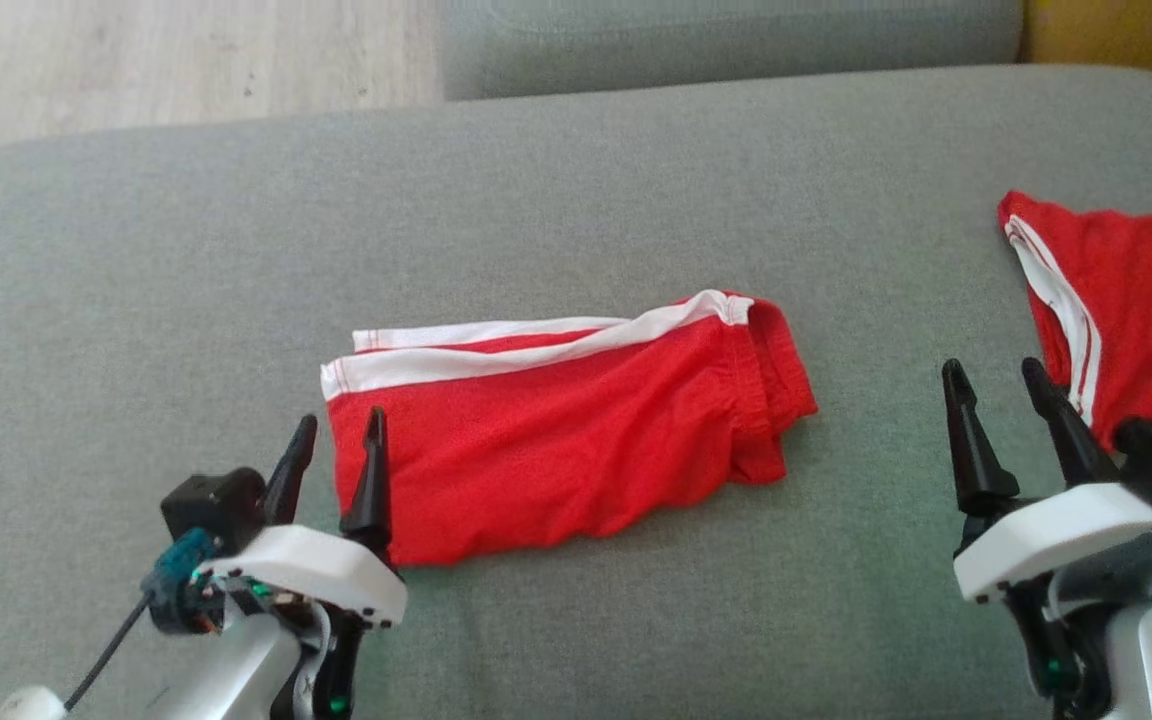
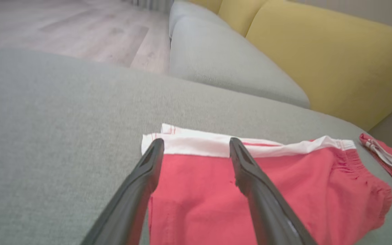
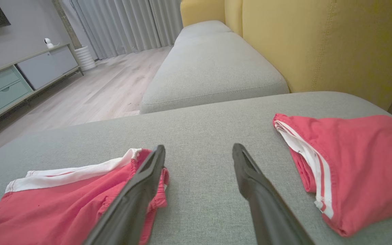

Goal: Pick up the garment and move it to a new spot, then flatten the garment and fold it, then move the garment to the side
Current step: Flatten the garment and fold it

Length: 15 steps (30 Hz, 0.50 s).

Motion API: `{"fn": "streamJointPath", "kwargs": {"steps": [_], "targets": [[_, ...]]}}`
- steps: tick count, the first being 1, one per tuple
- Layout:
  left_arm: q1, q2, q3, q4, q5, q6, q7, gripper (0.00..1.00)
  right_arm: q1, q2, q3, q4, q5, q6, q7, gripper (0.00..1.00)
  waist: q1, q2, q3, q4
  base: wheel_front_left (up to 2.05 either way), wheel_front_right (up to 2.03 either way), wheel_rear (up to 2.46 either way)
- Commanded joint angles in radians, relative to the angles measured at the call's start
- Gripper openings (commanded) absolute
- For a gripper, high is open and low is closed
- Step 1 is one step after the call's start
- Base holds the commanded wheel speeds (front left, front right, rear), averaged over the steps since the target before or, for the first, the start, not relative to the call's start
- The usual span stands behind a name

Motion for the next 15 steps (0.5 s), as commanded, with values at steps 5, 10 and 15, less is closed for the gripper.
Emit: {"fn": "streamJointPath", "kwargs": {"steps": [5,10,15], "targets": [[0.024,0.046,0.052,-0.1,0.05,0.043,-0.068,1.0,-0.036,-0.004,0.038,0.008,-0.004,0.007,0.023,1.0,0.0001,-0.0001,-0.059,0.044,0.0,0.0,0.0],[0.101,0.056,0.056,-0.175,0.069,0.084,-0.085,1.0,-0.1,-0.004,0.068,0.096,-0.018,0.007,0.073,1.0,0.0001,-0.0001,-0.085,0.097,0.0,0.0,0.0],[0.159,0.069,0.057,-0.244,0.088,0.124,-0.092,1.0,-0.175,-0.004,0.075,0.233,-0.035,0.007,0.128,1.0,0.0001,-0.0001,-0.099,0.157,0.0,0.0,0.0]]}}
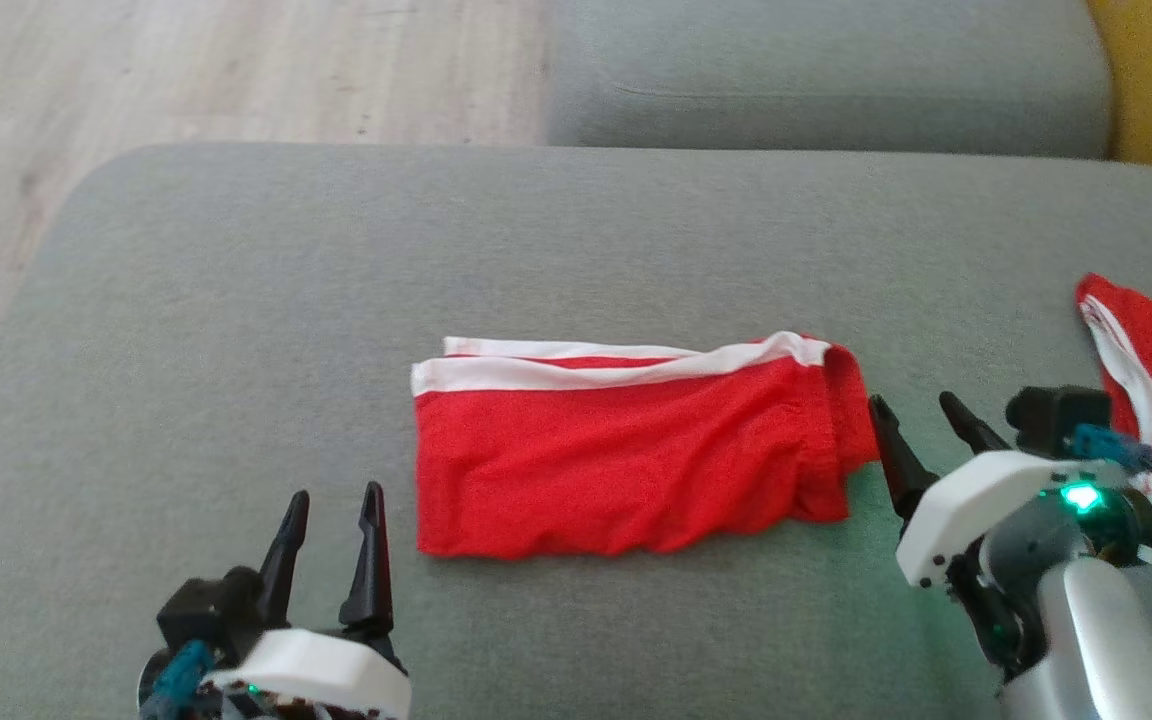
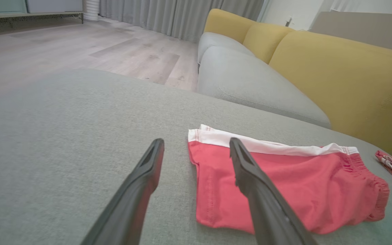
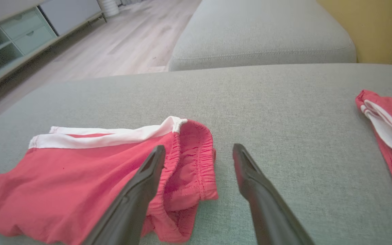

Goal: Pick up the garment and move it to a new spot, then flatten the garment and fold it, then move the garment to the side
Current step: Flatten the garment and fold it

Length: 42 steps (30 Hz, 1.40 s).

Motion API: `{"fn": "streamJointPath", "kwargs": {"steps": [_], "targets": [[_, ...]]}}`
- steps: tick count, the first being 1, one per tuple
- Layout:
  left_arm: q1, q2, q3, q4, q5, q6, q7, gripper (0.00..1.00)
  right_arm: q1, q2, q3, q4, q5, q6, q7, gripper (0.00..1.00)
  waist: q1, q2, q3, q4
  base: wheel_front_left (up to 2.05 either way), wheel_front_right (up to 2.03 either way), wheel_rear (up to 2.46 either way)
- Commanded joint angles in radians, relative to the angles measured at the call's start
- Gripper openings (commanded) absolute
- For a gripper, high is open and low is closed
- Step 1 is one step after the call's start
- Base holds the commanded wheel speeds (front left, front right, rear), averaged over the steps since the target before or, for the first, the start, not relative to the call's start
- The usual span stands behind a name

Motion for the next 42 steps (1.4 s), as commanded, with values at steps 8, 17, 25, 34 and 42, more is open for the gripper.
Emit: {"fn": "streamJointPath", "kwargs": {"steps": [8,17,25,34,42], "targets": [[0.003,0.04,0.049,-0.098,0.025,0.038,-0.016,1.0,-0.164,-0.004,-0.011,0.183,-0.078,0.007,0.065,1.0,0.0001,-0.0001,-0.007,0.101,0.0,0.0,0.0],[0.001,0.034,0.043,-0.11,0.032,0.038,-0.017,1.0,-0.239,-0.004,-0.131,0.386,-0.202,0.007,0.094,1.0,0.0001,-0.0001,0.021,0.156,0.0,0.0,0.0],[0.0,0.029,0.042,-0.106,0.034,0.039,-0.018,1.0,-0.257,-0.004,-0.153,0.52,-0.116,0.007,0.135,0.76,0.0001,-0.0001,0.032,0.167,0.0,0.0,0.0],[-0.003,0.026,0.045,-0.1,0.036,0.037,-0.021,1.0,-0.297,-0.004,-0.074,0.552,0.032,0.007,0.131,0.0,0.0001,-0.0001,0.025,0.11,0.0,0.0,0.0],[-0.009,0.013,0.026,-0.104,0.047,0.041,-0.017,1.0,-0.276,-0.104,-0.075,0.434,0.075,0.007,0.213,0.0,0.0001,-0.0001,0.02,0.049,0.0,0.0,0.0]]}}
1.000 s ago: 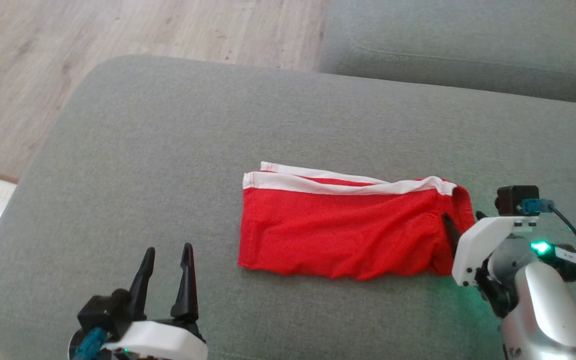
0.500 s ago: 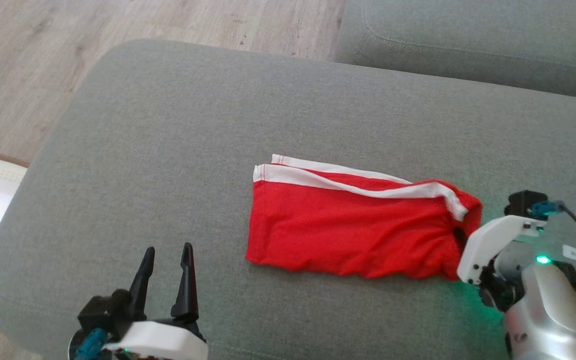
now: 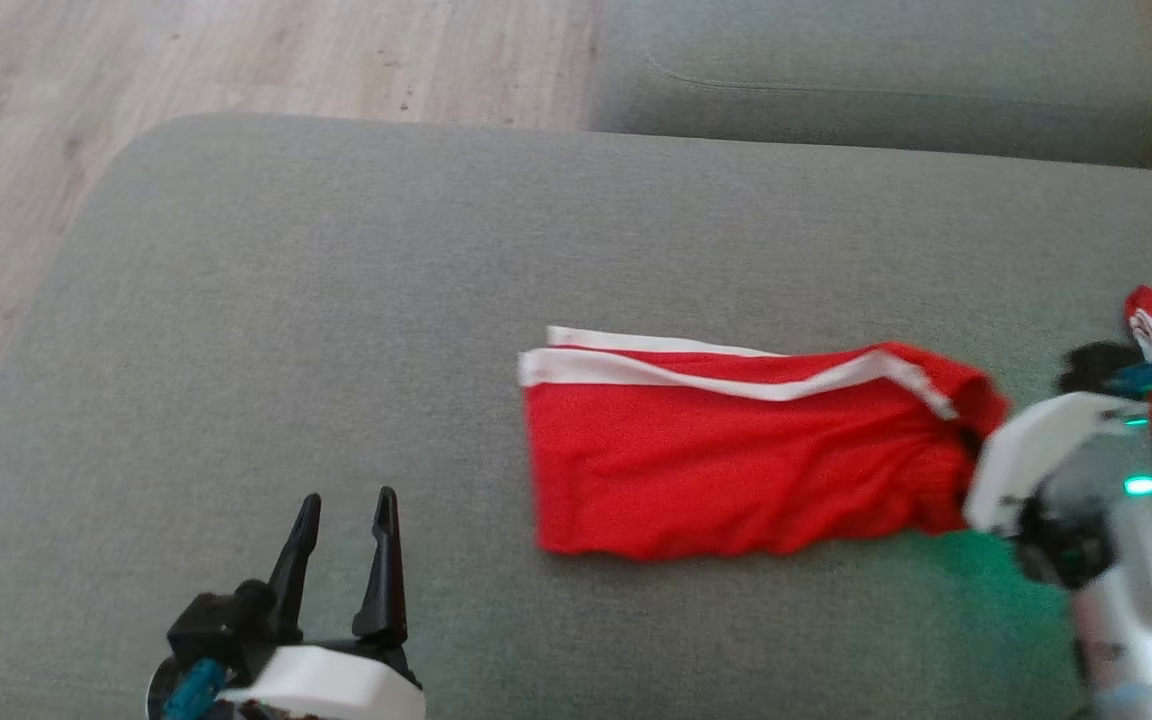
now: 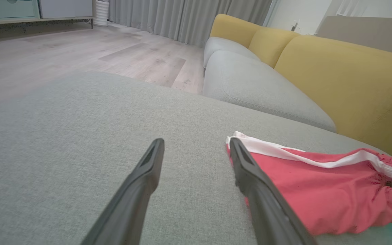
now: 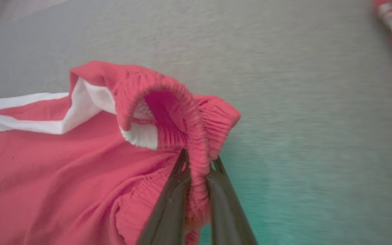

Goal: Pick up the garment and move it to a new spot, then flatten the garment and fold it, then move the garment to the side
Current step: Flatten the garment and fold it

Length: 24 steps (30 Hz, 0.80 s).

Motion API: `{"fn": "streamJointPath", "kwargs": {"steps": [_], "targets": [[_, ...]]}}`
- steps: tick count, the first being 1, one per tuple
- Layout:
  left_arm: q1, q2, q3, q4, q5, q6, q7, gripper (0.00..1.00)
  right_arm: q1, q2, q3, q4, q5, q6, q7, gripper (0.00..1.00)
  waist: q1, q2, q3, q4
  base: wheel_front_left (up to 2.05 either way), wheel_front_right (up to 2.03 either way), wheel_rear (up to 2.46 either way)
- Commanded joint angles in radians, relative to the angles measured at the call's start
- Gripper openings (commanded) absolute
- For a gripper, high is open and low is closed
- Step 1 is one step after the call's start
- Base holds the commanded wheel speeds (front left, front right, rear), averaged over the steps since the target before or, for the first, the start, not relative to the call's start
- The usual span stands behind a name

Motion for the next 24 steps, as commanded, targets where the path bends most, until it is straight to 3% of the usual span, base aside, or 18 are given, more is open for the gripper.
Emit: {"fn": "streamJointPath", "kwargs": {"steps": [1,6,9,19,24], "targets": [[-0.044,0.008,0.032,-0.031,0.008,0.006,-0.008,1.0,-0.009,-0.028,0.008,-0.051,0.011,0.007,0.009,0.0,0.0,-0.0001,0.003,-0.012,0.0,0.0,0.0],[-0.05,0.003,0.022,-0.032,0.013,0.006,-0.004,1.0,0.04,-0.096,-0.025,-0.16,0.063,0.007,0.086,0.0,0.0,-0.0001,0.011,-0.031,0.0,0.0,0.0],[-0.055,0.0,0.017,-0.029,0.014,0.005,-0.002,1.0,0.07,-0.101,-0.037,-0.225,0.088,0.007,0.117,0.0,0.0,-0.0001,0.013,-0.037,0.0,0.0,0.0],[-0.073,0.001,0.011,-0.03,0.017,0.001,0.004,1.0,0.087,0.025,0.045,-0.442,0.217,0.007,0.194,0.0,0.0,-0.0001,0.011,-0.025,0.0,0.0,0.0],[-0.077,-0.001,0.007,-0.035,0.018,0.001,0.005,1.0,0.054,0.078,0.091,-0.461,0.26,0.007,0.194,0.0,0.0,-0.0001,0.013,-0.003,0.0,0.0,0.0]]}}
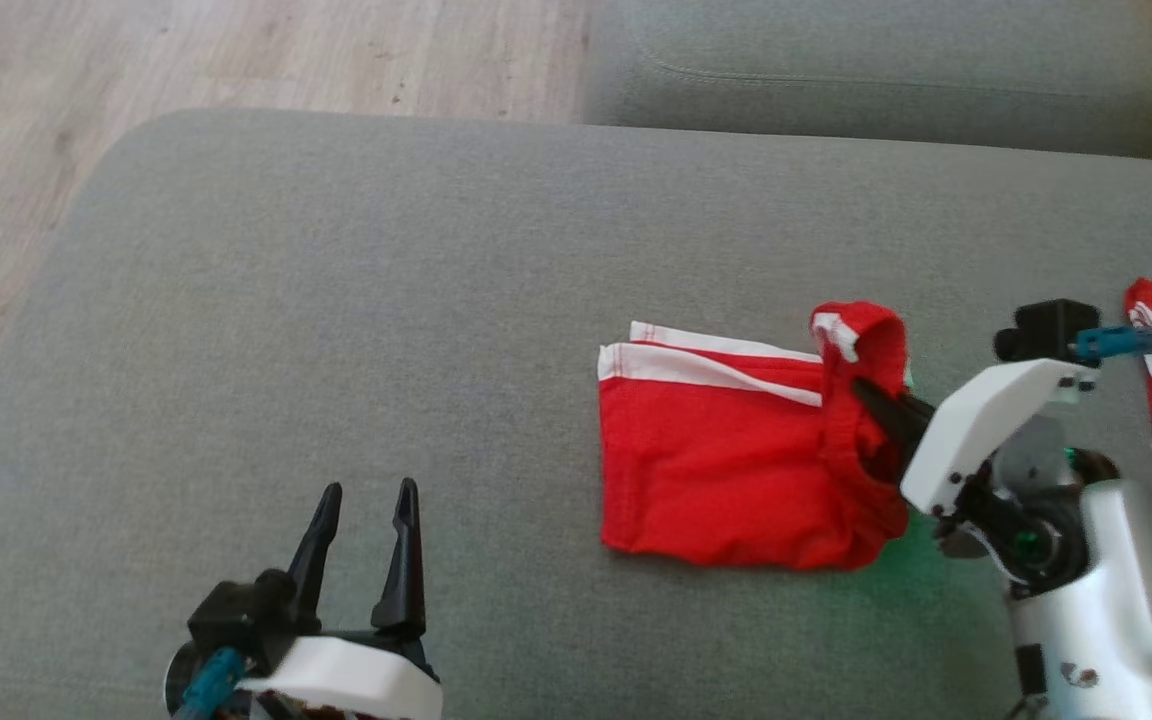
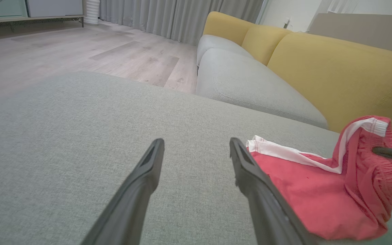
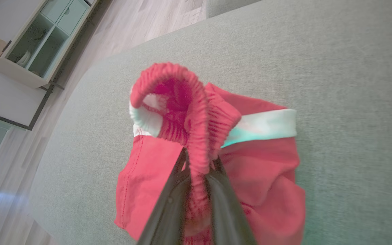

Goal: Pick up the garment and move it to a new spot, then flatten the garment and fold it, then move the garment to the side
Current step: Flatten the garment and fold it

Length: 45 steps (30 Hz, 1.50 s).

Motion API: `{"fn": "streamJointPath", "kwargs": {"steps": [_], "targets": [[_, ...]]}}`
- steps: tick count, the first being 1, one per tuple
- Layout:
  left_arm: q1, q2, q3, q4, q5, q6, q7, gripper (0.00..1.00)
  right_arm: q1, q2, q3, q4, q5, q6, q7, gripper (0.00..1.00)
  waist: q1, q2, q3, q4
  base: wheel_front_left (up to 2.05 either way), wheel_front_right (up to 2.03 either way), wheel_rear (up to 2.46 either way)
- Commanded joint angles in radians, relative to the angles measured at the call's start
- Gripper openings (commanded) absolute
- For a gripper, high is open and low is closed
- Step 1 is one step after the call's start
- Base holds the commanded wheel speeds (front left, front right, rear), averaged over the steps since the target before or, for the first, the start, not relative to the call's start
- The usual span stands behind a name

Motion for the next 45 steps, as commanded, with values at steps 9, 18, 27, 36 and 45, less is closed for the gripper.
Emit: {"fn": "streamJointPath", "kwargs": {"steps": [9,18,27,36,45], "targets": [[-0.066,-0.005,0.023,-0.032,0.011,-0.008,-0.002,1.0,-0.139,0.019,0.167,0.123,0.129,0.007,-0.132,0.0,0.0,-0.0001,0.011,0.063,0.0,0.0,0.0],[-0.068,-0.017,0.017,-0.018,0.008,-0.013,-0.004,1.0,-0.241,0.02,0.333,0.373,0.194,0.007,-0.279,1.0,0.0,-0.0001,0.016,0.117,0.0,0.0,0.0],[-0.059,-0.016,0.02,-0.016,0.007,-0.008,-0.008,1.0,-0.289,0.02,0.467,0.372,0.257,0.007,-0.396,1.0,0.0,-0.0001,0.008,0.088,0.0,0.0,0.0],[-0.065,-0.014,0.022,-0.003,0.007,-0.01,-0.008,1.0,-0.3,0.02,0.404,0.371,0.064,0.007,-0.63,1.0,0.0,-0.0001,-0.014,0.013,0.0,0.0,0.0],[-0.062,-0.022,0.024,0.03,0.002,-0.01,-0.011,1.0,-0.166,0.02,0.188,0.265,-0.246,0.007,-0.798,1.0,0.0,-0.0001,-0.055,-0.057,0.0,0.0,0.0]]}}
